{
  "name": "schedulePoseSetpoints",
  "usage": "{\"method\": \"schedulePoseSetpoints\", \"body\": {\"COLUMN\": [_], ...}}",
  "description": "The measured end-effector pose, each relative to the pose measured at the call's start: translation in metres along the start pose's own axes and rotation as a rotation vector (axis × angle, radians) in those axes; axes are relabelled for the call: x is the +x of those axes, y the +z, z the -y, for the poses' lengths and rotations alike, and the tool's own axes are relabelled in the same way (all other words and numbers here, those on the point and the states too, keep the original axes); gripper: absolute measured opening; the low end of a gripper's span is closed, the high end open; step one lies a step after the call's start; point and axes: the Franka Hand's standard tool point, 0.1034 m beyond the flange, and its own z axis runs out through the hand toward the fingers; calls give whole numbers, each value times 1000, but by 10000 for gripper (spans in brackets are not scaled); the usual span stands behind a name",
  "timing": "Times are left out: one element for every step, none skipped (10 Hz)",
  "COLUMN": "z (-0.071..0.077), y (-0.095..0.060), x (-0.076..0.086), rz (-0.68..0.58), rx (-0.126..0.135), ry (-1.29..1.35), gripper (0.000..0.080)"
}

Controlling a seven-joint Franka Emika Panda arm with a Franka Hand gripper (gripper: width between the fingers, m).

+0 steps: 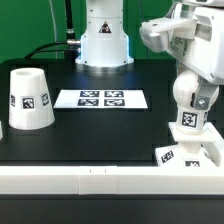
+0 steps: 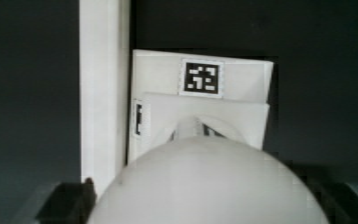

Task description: Assemble lamp

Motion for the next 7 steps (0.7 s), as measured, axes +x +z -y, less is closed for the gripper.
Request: {"method": "schedulePoseSetpoints", "body": {"z": [0, -1, 0, 0, 1, 1, 1], "y": [0, 0, 0, 0, 0, 1, 1], "x": [-1, -5, -6, -6, -5, -5, -4], "rz": [0, -2, -4, -8, -11, -18, -24], "rx": [0, 2, 3, 5, 9, 14, 18], "ry": [94, 179, 261, 327, 434, 518, 595], "gripper": [575, 575, 575, 575, 577, 577, 577]}}
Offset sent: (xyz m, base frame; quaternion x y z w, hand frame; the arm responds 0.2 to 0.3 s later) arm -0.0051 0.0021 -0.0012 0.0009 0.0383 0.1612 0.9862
